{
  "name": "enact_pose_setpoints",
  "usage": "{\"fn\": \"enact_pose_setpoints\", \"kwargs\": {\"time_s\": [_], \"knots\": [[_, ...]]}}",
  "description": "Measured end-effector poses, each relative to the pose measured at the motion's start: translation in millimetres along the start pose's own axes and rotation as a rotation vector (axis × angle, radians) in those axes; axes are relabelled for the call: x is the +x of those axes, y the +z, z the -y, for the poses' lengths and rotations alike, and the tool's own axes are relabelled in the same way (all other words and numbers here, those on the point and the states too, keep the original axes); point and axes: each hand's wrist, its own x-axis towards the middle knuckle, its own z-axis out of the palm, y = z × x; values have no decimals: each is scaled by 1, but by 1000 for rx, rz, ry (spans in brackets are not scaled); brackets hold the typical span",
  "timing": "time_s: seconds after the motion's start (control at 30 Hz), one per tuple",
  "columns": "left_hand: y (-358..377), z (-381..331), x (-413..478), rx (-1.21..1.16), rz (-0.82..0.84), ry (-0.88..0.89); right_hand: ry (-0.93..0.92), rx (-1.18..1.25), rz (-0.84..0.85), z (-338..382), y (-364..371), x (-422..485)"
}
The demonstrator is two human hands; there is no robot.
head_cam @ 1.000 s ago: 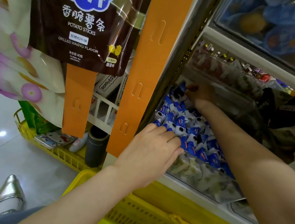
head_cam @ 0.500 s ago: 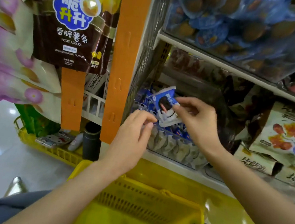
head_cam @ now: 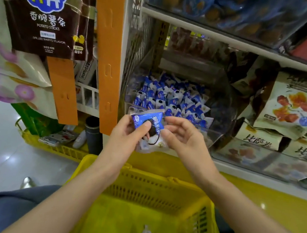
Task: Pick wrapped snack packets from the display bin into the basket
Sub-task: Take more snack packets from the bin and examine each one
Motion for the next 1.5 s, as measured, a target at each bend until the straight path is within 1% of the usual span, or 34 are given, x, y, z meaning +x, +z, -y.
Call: {"fn": "enact_pose_setpoints", "kwargs": {"time_s": [0.07,0.13,0.2,0.3,0.43,0.5,0.57,0.6,0.73,0.8,0.87,0.93,0.97,1.03,1.1,1.17,1.23,1.3,1.37,1.43,1.47,1.5], "knots": [[1,5,0,113,38,11,49,-64,35,-8,-2,0],[4,10,-2,233,118,43,28,-111,11,-13,-2,0],[8,13,-4,269,150,65,13,-109,-29,-16,-2,-1],[8,17,-6,249,152,44,72,-82,-57,-21,-1,-2],[6,18,-7,194,153,-10,257,39,-32,-24,1,-3],[7,17,-8,136,156,-29,278,75,-28,-23,2,-3],[6,17,-9,130,142,-31,206,28,-13,-21,3,-4],[6,17,-9,150,133,-23,138,-50,-11,-20,3,-4],[7,15,-9,174,128,-21,-228,-518,-55,-22,2,-10],[9,14,-9,147,131,-35,-402,-732,-33,-22,0,-12],[11,14,-9,124,139,-52,-512,-880,-11,-22,-4,-12],[12,14,-9,116,145,-69,-570,-928,-8,-21,-9,-10],[12,15,-8,115,149,-78,-562,-904,-16,-20,-10,-11],[12,15,-8,114,173,-116,-456,-724,-71,-19,-9,-11],[12,14,-9,134,227,-171,-300,-507,-174,-20,-10,-8],[15,14,-10,153,242,-174,-107,-334,-259,-21,-14,-2],[16,13,-10,148,193,-133,91,-135,-283,-21,-17,4],[15,11,-9,122,108,-94,238,50,-232,-20,-17,4],[12,9,-6,86,0,-48,291,108,-172,-19,-16,2],[10,9,-2,85,-102,15,300,117,-115,-20,-16,0],[9,9,-1,100,-137,51,301,88,-83,-20,-14,-1],[7,8,0,117,-159,86,284,6,-53,-20,-13,-3]]}}
